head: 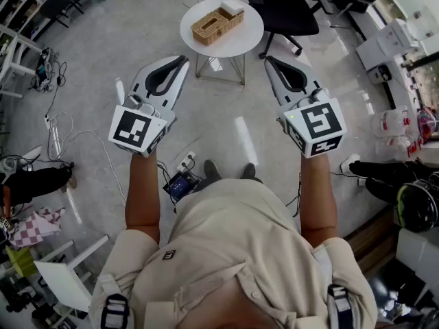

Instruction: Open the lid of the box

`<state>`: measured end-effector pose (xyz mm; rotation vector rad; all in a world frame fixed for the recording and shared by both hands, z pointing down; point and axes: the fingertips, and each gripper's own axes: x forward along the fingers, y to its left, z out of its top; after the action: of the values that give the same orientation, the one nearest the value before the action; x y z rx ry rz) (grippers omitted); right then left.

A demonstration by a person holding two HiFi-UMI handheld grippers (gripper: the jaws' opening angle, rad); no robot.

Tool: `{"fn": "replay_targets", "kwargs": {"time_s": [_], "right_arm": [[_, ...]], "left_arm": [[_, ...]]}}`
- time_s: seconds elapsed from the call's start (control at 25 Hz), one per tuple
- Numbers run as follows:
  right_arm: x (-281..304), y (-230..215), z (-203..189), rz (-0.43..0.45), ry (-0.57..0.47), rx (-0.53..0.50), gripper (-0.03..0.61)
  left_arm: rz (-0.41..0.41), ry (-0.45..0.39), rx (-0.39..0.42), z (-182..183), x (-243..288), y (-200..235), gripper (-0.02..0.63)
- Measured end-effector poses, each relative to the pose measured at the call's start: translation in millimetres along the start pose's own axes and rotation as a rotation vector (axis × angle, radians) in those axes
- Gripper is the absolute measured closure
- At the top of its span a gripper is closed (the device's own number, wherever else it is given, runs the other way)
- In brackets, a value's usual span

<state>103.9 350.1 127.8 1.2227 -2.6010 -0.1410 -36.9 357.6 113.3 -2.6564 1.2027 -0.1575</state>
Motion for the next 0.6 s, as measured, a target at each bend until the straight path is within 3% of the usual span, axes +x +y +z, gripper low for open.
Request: {"fn": "replay_targets", "kwargs": {"time_s": [0.6], "right_arm": [[32, 9, 0, -0.018, 0.012, 0.005, 0.588]], "left_arm": [[-0.015, 0.002, -0.01, -17, -5, 32, 0.589]]}}
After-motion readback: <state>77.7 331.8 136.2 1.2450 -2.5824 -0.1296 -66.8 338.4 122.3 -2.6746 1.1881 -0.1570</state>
